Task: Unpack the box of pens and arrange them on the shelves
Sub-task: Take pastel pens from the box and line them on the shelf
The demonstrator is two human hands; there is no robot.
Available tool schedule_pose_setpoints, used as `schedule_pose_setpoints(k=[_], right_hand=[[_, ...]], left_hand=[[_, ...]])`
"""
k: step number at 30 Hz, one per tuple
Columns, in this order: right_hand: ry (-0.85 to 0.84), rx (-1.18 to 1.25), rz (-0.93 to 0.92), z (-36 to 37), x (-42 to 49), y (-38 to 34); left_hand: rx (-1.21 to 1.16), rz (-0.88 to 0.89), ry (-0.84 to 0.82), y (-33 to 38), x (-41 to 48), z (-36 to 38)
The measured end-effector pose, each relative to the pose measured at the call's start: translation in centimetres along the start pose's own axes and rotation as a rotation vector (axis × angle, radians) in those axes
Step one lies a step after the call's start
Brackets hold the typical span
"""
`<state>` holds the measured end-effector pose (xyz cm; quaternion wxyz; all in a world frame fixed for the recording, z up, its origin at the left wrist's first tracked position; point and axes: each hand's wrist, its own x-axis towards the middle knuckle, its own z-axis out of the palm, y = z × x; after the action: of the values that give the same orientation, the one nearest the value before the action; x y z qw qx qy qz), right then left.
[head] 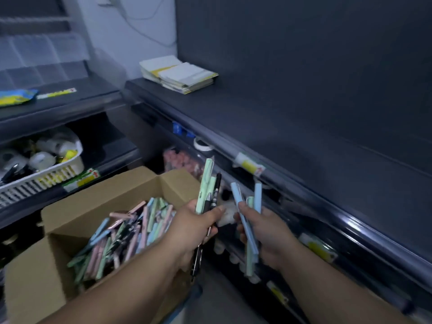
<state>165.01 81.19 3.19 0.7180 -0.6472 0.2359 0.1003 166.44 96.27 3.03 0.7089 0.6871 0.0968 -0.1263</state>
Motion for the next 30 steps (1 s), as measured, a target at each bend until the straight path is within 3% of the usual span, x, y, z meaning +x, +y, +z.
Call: schedule_pose_setpoints(k=[11,19,30], right_hand=[[0.248,0.187,-0.076,-24.7,-18.4,3.5],[0.495,0.154,-0.116,-40.8,-31.9,7.5],[0.640,0.304,-0.204,-54.3,-36.2,8.9]], left_hand=[[0.091,0.060,-0.349,-2.9,-16.2,23.4],[0.116,0.035,-0.574,-5.2,-28.0,39.4],[0.164,-0.035,-0.805,-5.7,-33.4,56.1]])
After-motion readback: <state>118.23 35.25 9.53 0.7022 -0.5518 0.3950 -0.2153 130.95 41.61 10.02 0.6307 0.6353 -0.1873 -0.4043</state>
